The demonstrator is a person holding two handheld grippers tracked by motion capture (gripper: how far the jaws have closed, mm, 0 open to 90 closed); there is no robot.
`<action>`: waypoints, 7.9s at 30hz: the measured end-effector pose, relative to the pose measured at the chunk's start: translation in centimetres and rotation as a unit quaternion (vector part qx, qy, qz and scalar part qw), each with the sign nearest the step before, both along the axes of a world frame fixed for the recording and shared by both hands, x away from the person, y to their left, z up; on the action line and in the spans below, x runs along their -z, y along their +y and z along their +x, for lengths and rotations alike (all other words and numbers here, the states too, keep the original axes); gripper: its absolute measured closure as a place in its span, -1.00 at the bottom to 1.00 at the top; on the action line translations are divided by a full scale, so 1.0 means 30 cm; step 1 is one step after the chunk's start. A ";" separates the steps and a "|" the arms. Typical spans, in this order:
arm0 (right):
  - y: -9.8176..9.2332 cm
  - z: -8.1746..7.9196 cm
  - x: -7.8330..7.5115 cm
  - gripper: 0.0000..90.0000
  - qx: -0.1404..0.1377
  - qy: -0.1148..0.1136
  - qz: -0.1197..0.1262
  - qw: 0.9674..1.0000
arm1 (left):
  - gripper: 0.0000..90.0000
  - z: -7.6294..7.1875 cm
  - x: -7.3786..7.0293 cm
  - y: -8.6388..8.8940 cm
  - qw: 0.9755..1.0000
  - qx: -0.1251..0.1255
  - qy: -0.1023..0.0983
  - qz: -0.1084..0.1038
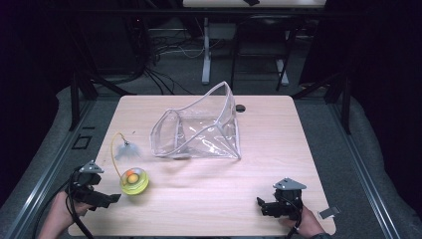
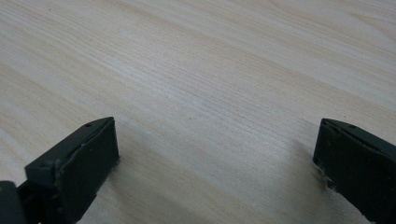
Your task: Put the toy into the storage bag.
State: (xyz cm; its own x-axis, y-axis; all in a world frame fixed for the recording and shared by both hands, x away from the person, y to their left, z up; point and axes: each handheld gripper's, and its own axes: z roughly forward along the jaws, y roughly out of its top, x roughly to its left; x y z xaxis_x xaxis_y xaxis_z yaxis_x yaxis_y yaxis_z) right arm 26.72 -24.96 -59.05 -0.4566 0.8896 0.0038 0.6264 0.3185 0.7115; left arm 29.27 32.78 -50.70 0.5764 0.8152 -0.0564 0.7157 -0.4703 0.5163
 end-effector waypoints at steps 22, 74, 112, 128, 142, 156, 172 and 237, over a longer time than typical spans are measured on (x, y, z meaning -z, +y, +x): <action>0.001 0.000 0.000 -1.00 0.001 0.001 0.000 1.000 | -1.00 0.078 -0.164 -0.028 0.999 0.030 -0.020 -0.008; 0.001 0.000 0.000 -1.00 0.001 0.000 -0.001 1.000 | 0.95 0.141 -0.270 -0.124 0.997 0.073 -0.006 0.017; 0.001 -0.001 0.000 -1.00 0.001 0.000 -0.001 1.000 | 0.95 0.203 -0.359 -0.071 0.994 0.071 0.013 0.083; 0.001 0.000 0.000 -1.00 0.001 0.000 0.000 1.000 | 0.95 0.258 -0.391 -0.054 0.993 0.056 0.014 0.100; 0.000 -0.001 -0.001 -1.00 0.001 0.001 -0.003 1.000 | 0.95 0.323 -0.413 -0.050 0.993 0.049 0.028 0.105; 0.000 0.000 0.000 -1.00 0.001 0.000 -0.002 1.000 | 0.95 0.399 -0.419 -0.039 0.990 0.027 0.041 0.131; 0.000 0.000 0.000 -1.00 0.001 0.000 -0.002 1.000 | 0.95 0.469 -0.457 -0.055 0.989 0.023 0.051 0.136; -0.001 0.000 -0.001 -1.00 -0.004 0.002 -0.005 1.000 | 0.95 0.642 -0.633 -0.149 0.988 0.001 0.048 0.149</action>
State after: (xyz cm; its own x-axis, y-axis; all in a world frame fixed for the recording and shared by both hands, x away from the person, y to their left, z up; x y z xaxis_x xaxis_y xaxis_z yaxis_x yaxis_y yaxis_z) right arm 26.73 -24.98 -59.01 -0.4633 0.8862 -0.0035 0.6261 0.3302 0.7064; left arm 48.52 28.30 -31.70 0.5811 0.8032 0.1307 0.7540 -0.5919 0.2849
